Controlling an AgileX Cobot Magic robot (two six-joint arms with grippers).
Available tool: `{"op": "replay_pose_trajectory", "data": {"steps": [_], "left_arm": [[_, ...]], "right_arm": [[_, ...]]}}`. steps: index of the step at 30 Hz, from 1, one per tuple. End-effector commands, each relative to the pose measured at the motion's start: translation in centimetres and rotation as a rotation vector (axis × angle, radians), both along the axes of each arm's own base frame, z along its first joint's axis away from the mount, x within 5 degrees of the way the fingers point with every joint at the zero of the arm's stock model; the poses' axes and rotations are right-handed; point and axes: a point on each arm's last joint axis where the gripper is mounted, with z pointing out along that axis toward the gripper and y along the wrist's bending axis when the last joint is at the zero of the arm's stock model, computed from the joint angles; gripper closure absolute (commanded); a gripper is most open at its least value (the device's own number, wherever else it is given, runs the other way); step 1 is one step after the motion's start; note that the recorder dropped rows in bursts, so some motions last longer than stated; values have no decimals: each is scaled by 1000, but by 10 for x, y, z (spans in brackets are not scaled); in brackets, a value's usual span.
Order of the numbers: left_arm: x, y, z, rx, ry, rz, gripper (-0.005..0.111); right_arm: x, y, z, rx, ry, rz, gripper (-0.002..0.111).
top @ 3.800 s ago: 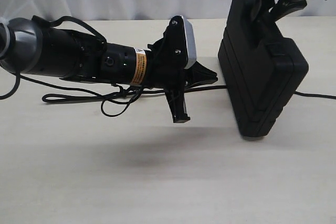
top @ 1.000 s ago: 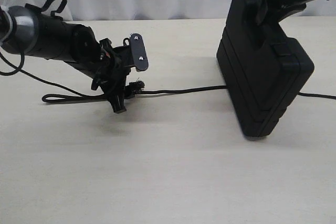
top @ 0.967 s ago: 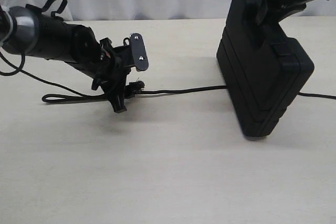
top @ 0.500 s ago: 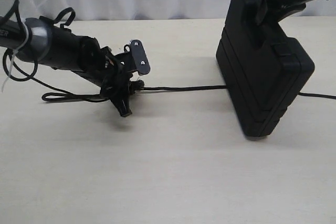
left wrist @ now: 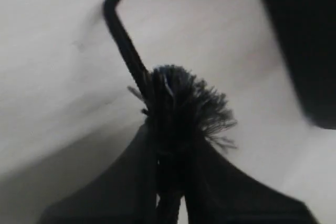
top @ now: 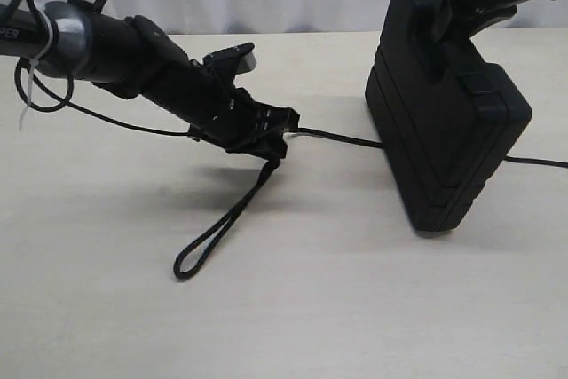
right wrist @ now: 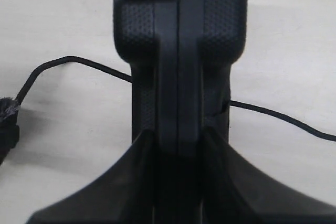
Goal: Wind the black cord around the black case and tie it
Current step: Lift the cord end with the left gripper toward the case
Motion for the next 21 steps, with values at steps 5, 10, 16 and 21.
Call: {"op": "replay_pose_trajectory", "data": {"steps": [5,10,16,21], "left_arm": [[-2,-12,15,-186,51,-17,45],[5,-5,26,-110,-146,-283,46],[1,13,29,197,-333,-834,46],[-19,0,26,209,-488,-1291,46]], "right_arm": [[-3,5,4,44,-3,32,104],[-3,5,4,44,-3,32,104],[-3,5,4,44,-3,32,104],[-3,5,4,44,-3,32,104]]}}
